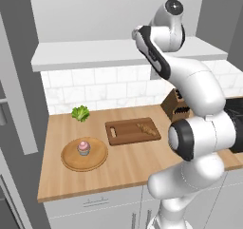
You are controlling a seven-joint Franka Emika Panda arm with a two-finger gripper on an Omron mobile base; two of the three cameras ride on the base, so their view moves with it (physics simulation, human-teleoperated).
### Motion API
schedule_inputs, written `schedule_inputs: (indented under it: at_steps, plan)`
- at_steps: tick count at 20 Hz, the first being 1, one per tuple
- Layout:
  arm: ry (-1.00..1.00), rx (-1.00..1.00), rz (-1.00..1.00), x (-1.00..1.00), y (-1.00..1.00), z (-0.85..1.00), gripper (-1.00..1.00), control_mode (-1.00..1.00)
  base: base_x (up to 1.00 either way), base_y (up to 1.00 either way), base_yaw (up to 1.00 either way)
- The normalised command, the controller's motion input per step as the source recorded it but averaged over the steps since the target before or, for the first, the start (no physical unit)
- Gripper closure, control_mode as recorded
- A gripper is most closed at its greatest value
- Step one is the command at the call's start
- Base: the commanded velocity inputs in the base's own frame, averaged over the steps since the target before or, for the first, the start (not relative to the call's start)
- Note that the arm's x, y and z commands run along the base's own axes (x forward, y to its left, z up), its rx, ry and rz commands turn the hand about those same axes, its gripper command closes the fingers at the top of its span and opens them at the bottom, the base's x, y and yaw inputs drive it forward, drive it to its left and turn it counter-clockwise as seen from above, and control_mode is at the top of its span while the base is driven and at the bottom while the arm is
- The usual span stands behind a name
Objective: From the different types of pastries on the counter, select a croissant and place it on the cutting board. Then retrieve a jar of jam from the cabinet and place it alongside the croissant on the cutting board.
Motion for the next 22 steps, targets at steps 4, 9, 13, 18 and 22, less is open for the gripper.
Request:
schedule_inputs:
  at_steps: [4, 9, 13, 18, 22]
  plan:
    - [0.04, 0.0, 0.0, 0.19, 0.0, -0.11, -1.0, -1.0, 0.0, 0.0, 0.0]
    - [0.0, 0.0, 0.0, 0.22, 0.0, 0.0, -1.0, -1.0, 0.0, 0.0, 0.0]
    - [0.0, 0.0, 0.0, 0.05, 0.0, 0.0, -1.0, -1.0, 0.0, 0.0, 0.0]
    - [0.0, 0.0, 0.0, 0.0, 0.0, 0.0, -1.0, -1.0, 0.0, 0.0, 0.0]
    - [0.0, 0.05, 0.0, 0.01, 0.15, -0.09, -1.0, -1.0, 0.0, 0.0, 0.0]
